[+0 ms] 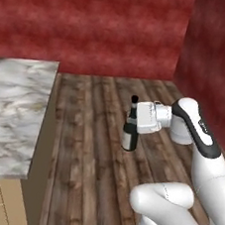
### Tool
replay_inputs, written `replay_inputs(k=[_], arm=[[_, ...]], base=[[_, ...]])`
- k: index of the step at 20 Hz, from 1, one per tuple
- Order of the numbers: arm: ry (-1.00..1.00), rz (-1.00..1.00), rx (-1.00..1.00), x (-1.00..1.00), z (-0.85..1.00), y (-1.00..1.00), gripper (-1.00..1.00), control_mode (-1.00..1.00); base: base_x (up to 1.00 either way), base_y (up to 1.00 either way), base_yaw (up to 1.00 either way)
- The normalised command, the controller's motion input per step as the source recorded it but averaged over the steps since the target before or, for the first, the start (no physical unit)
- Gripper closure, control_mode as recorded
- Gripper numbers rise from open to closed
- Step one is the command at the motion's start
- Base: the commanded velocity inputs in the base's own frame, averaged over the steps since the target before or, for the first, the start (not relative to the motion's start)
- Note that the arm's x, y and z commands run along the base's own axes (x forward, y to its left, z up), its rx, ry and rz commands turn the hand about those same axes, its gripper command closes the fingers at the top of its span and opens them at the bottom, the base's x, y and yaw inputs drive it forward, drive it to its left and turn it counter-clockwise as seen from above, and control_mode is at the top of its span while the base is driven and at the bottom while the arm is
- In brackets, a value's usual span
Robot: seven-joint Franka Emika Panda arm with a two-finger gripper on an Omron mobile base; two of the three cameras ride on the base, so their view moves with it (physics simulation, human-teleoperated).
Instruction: There is a wine glass and glass cup on the dining counter. Place the wine bottle next to the wine glass and the juice bottle next to the glass cup.
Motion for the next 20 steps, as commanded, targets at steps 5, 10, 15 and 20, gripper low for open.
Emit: replay_inputs(k=[5, 10, 15, 20], arm=[[0.00, 0.00, 0.00, 0.00, 0.00, 0.00, 1.00, 1.00], [0.00, 0.00, 0.00, 0.00, 0.00, 0.00, 1.00, 1.00], [0.00, 0.00, 0.00, 0.00, 0.00, 0.00, 1.00, 1.00], [0.00, 0.00, 0.00, 0.00, 0.00, 0.00, 1.00, 1.00]], base=[[0.89, 0.00, -0.01], [0.89, 0.00, -0.01], [0.89, 0.00, -0.01], [0.89, 0.00, 0.00]])
